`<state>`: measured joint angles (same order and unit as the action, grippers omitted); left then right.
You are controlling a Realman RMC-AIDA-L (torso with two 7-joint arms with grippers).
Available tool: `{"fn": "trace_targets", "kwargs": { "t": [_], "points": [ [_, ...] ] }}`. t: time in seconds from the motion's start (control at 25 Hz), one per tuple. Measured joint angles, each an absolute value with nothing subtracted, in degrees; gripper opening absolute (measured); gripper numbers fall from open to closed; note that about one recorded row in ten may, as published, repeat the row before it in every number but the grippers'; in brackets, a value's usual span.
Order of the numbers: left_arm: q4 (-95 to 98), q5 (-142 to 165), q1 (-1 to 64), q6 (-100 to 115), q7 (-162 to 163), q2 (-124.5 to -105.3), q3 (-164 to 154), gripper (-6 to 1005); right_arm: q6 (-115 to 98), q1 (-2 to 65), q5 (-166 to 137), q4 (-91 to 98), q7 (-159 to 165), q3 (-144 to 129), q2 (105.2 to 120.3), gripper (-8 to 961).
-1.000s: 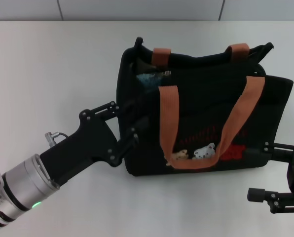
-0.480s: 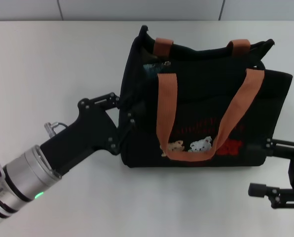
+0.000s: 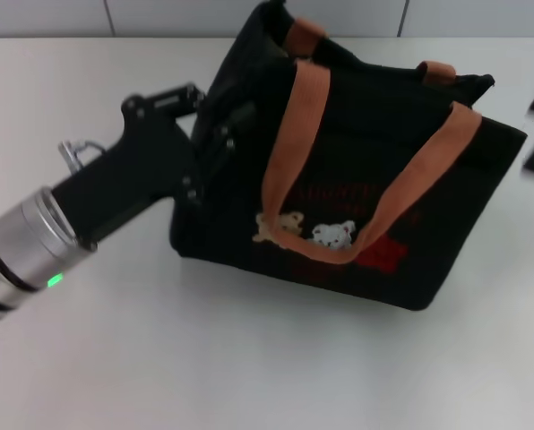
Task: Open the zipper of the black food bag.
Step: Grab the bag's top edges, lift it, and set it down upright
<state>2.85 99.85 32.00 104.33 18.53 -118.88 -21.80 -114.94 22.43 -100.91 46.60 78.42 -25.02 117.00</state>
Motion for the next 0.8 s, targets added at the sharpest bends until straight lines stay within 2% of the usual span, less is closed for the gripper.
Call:
{"fn": "trace_targets", "kwargs": {
  "t": [0.24,0.52,0.76,0.8],
  "points": [
    [5.77,99.85,34.36,106.31,18.72,-118.85,-21.47,202,-108.37,25.62,-101.07,58.89,93.96,-26.65,117.24,763],
    [7.49,99.85,35.49,107.98,18.75,-118.79,-21.58,202,-103.14,31.37,-101.98,73.26,111.85,-34.1,116.34,762],
    [8.08,100.05,35.56,108.76,18.78,-118.79,-21.69,203,-98.02,38.31,-109.9,77.25,118.79,-43.23,115.02,735],
    [8.27,100.12,35.64,108.96,18.79,-118.76,-21.71,203,-97.37,41.82,-112.23,75.08,121.32,-45.01,114.22,722]
  ]
}}
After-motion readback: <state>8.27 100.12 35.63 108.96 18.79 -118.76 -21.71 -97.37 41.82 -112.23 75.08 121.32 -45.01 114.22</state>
